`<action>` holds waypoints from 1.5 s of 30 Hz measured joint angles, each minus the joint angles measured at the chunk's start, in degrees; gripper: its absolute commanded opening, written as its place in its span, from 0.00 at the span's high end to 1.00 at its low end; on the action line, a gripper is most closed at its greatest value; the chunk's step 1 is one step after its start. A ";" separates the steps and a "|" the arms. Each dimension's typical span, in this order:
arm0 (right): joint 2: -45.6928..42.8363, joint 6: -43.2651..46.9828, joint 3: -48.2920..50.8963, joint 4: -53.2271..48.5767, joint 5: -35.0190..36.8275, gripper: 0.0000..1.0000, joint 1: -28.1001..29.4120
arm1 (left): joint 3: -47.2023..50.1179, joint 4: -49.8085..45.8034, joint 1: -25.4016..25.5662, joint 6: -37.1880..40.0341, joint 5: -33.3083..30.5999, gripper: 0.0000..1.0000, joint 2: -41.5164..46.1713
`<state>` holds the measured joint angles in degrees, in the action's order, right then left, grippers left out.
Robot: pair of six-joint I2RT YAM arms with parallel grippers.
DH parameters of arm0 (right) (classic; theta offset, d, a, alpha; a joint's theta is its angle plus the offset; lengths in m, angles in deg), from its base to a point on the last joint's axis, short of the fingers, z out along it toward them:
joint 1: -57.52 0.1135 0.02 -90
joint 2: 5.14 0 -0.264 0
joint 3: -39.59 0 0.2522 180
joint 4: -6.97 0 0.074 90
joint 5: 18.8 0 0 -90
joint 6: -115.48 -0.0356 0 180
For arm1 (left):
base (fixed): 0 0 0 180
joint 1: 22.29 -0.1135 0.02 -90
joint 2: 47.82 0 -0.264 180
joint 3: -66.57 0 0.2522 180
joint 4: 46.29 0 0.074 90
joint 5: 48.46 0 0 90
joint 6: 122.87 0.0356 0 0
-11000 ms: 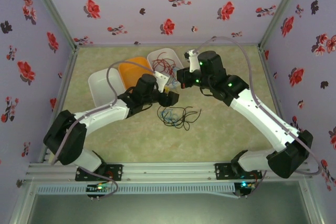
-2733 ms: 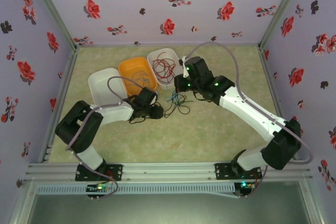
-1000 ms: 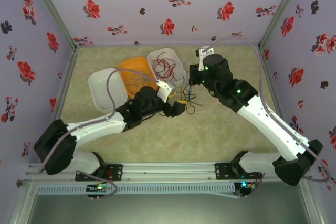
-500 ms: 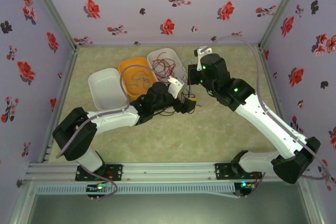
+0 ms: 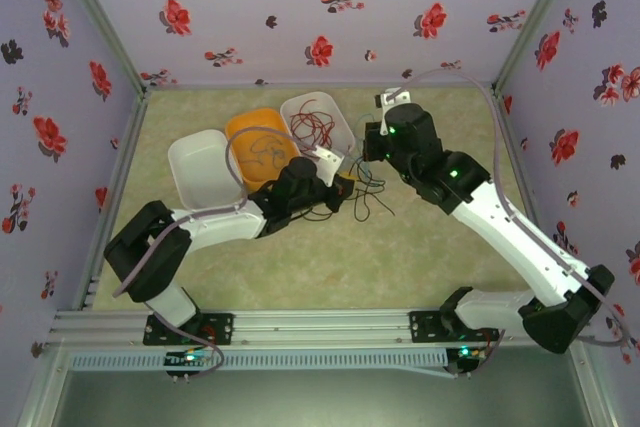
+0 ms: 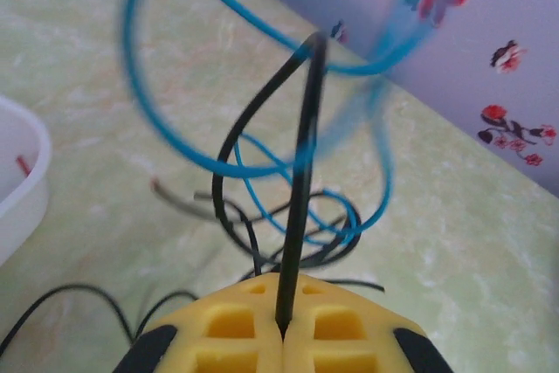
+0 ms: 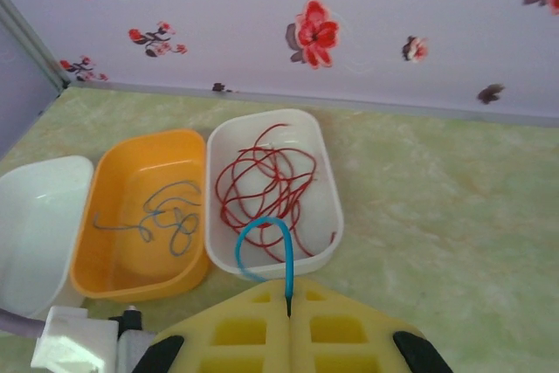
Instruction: Untangle the cables
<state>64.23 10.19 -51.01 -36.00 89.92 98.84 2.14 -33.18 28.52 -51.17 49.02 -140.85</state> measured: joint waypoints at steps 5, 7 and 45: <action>-2.95 1.77 -0.37 -1.20 4.39 1.00 -0.02 | 4.42 -1.25 -1.64 -1.22 -0.02 1.00 0.17; -4.00 2.27 -0.72 -1.60 6.10 1.00 -0.02 | 5.86 -2.03 -2.05 -1.38 -0.15 1.00 0.90; -13.75 17.42 -19.12 -6.67 15.91 1.00 -0.07 | 12.52 -11.91 -4.33 -4.11 -3.41 1.00 -2.27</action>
<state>50.48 27.61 -70.14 -42.67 105.84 98.77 14.66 -45.09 24.19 -55.28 45.61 -143.12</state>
